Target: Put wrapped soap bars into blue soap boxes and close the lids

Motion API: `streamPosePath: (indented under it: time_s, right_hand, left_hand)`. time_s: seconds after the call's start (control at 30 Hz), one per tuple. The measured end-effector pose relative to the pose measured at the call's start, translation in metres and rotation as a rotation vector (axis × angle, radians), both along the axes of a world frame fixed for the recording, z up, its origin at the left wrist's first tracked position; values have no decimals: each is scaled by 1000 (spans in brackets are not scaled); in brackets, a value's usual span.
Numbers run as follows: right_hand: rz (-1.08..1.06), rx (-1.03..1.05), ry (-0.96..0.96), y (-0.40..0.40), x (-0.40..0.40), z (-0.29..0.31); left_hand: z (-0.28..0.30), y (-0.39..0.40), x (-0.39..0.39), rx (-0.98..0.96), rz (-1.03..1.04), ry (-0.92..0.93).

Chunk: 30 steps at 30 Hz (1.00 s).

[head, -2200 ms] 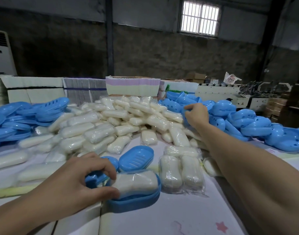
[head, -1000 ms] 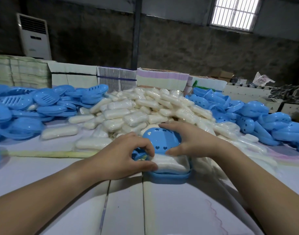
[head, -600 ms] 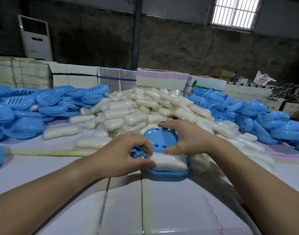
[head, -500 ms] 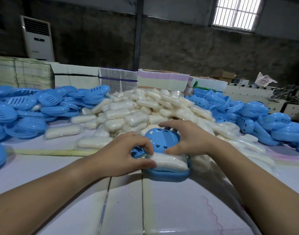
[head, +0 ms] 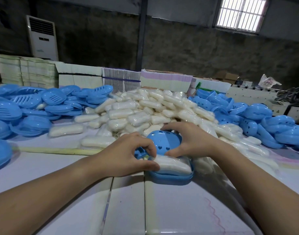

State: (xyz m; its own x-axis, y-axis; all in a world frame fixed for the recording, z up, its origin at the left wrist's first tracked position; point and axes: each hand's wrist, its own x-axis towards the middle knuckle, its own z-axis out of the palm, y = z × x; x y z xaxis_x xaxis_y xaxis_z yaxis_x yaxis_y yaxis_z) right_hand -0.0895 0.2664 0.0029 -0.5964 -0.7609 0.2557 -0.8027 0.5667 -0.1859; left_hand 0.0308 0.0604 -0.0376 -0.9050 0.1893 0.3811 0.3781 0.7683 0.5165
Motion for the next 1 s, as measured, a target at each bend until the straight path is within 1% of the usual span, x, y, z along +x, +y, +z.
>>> streamPosePath:
  time_s: [0.2,0.37,0.47,0.6,0.67,0.8,0.93,1.0]
  right_hand:
    - [14,-84,55,-1,5,-1]
    - [19,-113,69,-4,10,-1]
    - [-12,-88,113,-5,11,1]
    - [-20,-76,100,-5,8,-2]
    - [-36,-85,111,-4,4,-5]
    - [-111,-50,118,-2,-13,-13]
    - [-186,-5,65,-4,-28,-20]
    - [-206,4,88,-7,-30,-20]
  left_hand:
    - [-1,-1,0,-17,15,8]
    - [-1,-2,-1,-8,13,20]
    - [-1,-2,-1,-11,12,28]
    - [-1,-2,-1,-20,15,35]
    - [-1,-1,-2,-44,22,74]
    - [-3,4,-3,-81,64,109]
    - [-4,4,-4,-103,97,112]
    - [-5,3,-4,-102,117,108]
